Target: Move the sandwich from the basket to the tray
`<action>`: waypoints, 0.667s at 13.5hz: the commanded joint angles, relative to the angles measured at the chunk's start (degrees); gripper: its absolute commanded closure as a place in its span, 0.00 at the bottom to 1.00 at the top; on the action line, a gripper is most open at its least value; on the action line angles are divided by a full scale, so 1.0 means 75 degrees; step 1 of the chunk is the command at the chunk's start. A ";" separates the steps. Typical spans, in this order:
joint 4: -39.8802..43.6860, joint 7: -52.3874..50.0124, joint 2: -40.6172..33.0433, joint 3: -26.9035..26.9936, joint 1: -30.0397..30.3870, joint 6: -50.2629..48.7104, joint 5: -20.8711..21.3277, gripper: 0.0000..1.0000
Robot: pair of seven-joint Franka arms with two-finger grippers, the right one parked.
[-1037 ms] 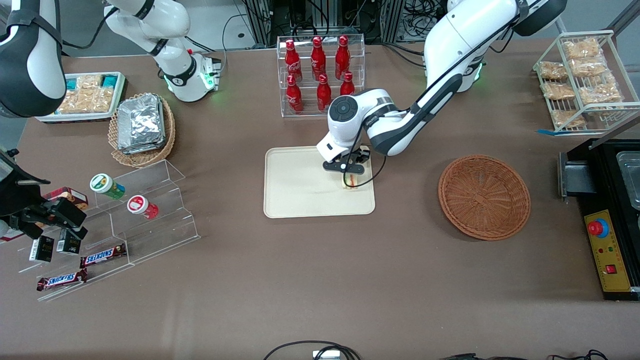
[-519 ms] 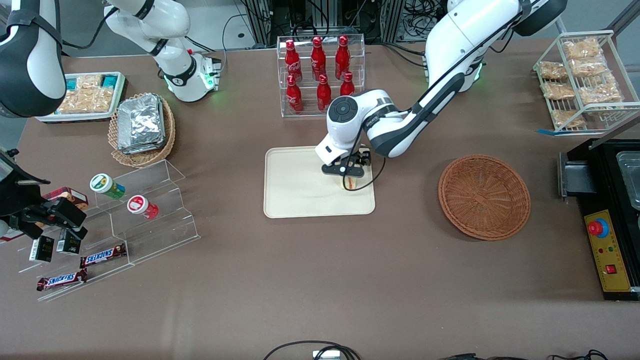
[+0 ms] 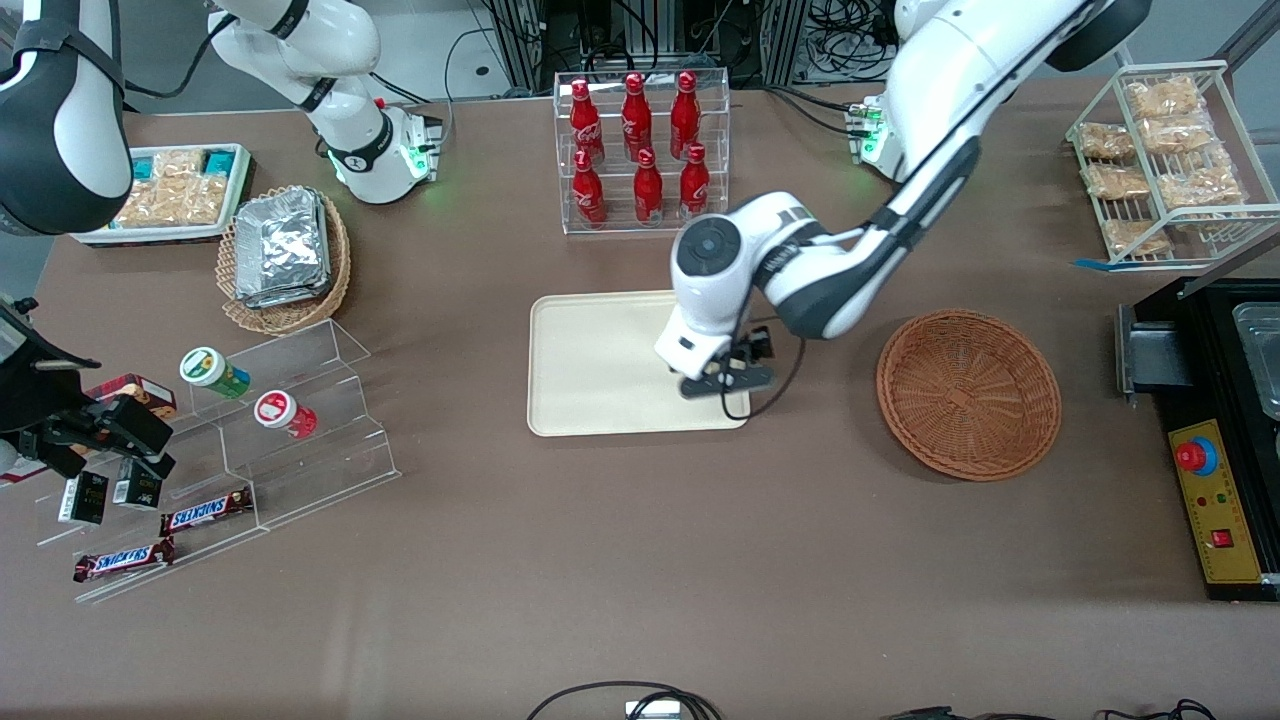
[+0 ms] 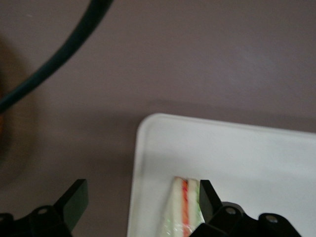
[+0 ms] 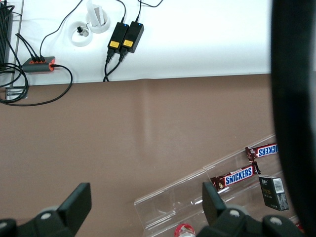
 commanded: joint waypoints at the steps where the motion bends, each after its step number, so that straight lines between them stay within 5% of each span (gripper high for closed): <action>1: 0.0299 -0.0194 -0.0206 -0.0066 0.0636 -0.0791 0.0091 0.01; 9: 0.0417 0.0155 -0.1119 -0.0090 0.1786 -0.1344 -0.0236 0.01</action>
